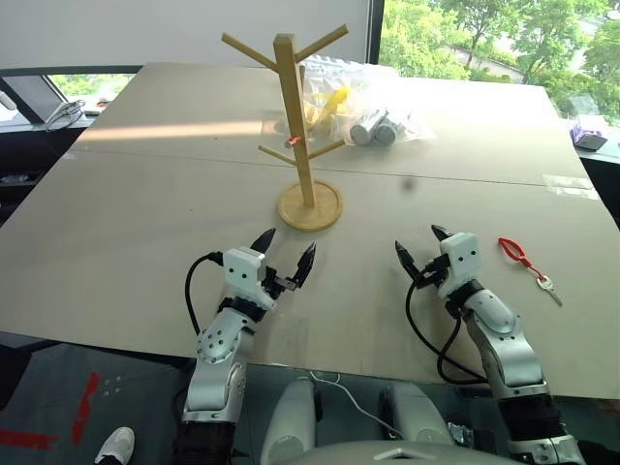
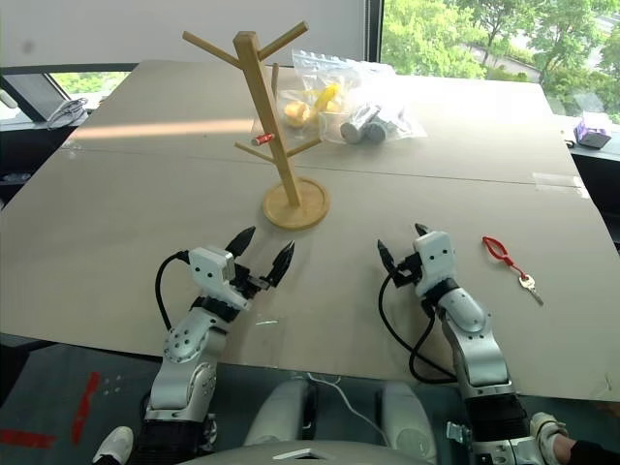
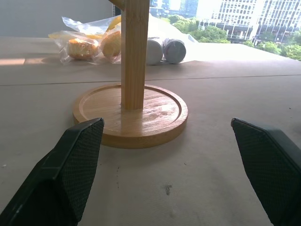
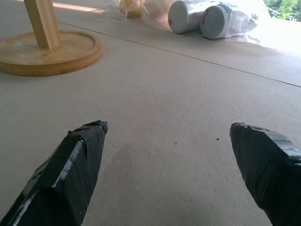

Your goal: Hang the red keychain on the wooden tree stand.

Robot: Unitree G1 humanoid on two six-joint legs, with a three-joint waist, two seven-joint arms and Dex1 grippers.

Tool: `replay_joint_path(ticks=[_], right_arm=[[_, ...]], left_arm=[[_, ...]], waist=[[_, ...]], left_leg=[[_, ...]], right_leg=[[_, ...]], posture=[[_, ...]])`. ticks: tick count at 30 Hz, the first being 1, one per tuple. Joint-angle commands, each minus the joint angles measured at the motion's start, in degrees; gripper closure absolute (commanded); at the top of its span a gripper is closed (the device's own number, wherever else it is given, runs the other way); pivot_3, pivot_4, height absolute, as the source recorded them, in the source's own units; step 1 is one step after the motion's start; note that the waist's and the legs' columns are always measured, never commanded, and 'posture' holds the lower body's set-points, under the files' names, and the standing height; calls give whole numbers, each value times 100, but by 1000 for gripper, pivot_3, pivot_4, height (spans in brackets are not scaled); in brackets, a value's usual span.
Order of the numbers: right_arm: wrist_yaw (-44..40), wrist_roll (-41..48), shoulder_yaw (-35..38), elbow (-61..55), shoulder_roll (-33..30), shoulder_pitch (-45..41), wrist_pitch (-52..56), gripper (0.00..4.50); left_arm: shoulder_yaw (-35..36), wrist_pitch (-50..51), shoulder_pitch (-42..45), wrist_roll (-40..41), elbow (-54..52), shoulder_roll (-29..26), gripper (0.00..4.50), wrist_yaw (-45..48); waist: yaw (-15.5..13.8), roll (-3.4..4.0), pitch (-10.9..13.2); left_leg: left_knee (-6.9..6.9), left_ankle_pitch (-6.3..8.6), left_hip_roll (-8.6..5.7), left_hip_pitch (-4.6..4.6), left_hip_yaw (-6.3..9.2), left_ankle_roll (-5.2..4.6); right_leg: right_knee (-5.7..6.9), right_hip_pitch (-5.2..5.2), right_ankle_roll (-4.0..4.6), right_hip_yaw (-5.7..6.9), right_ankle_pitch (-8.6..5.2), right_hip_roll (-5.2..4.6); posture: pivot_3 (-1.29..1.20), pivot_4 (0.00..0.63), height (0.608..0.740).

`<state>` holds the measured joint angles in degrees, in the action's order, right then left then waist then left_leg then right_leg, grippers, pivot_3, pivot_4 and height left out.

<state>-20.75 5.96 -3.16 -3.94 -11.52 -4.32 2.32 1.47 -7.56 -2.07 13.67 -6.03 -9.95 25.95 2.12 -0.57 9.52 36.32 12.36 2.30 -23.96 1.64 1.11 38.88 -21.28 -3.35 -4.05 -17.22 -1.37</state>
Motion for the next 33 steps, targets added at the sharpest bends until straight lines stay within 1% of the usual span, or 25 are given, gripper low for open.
replay_joint_path(ticks=[1,19,22,25,28,33], right_arm=[[9,55,80,-155,-18,-62,-29,38],[66,48,120,-144,-25,-31,-52,38],[67,49,126,-142,-32,-24,-57,38],[70,60,158,-145,-52,-19,-46,38],[191,196,356,-127,-3,0,34,38],[486,296,821,-48,-1,9,-11,38]], left_arm=[[-62,-38,9,53,-223,2,0,28],[-103,-33,32,276,-192,-24,0,350],[-102,-30,39,602,-261,1,0,607],[-122,-254,61,1066,-487,61,0,1029],[-369,-391,204,1165,-543,67,0,1431],[-596,-628,717,1406,-485,96,0,2084]], waist=[[0,0,0],[0,0,0],[0,0,0],[0,0,0],[-14,0,0],[-14,0,0]], left_leg=[[0,0,0,0,0,0],[0,0,0,0,0,0],[0,0,0,0,0,0],[0,0,0,0,-1,0],[0,0,0,0,-1,0],[1,0,-1,0,-1,0]], right_leg=[[0,0,0,0,0,0],[0,0,0,0,0,0],[0,0,0,0,0,0],[0,0,0,0,0,0],[0,0,0,0,0,0],[-1,2,0,0,0,0]], posture=[[0,150,740],[0,150,740],[0,150,740],[0,150,740],[0,150,740],[0,150,740]])
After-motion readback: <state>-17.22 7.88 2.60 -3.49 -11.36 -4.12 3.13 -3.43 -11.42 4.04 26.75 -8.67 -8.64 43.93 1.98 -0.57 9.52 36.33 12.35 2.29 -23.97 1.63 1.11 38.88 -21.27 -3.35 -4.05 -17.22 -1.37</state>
